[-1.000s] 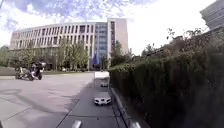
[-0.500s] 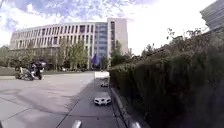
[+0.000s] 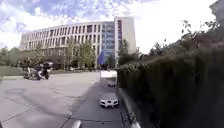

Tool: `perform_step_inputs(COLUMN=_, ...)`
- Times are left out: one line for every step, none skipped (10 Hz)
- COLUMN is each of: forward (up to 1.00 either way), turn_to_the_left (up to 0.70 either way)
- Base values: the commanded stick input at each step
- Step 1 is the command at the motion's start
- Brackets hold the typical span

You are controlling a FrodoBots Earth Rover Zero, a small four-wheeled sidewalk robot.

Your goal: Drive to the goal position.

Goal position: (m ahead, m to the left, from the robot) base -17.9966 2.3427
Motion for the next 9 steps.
perform_step_inputs(forward=0.0, turn_to_the_left=0.7)
perform_step_inputs(forward=0.0, turn_to_the_left=0.7)
perform_step_inputs(forward=0.0, turn_to_the_left=0.7)
perform_step_inputs(forward=0.0, turn_to_the_left=0.7)
perform_step_inputs(forward=0.0, turn_to_the_left=0.7)
perform_step_inputs(forward=0.0, turn_to_the_left=0.7)
perform_step_inputs(forward=0.0, turn_to_the_left=0.7)
perform_step_inputs(forward=0.0, turn_to_the_left=0.7)
perform_step_inputs(forward=0.0, turn_to_the_left=0.7)
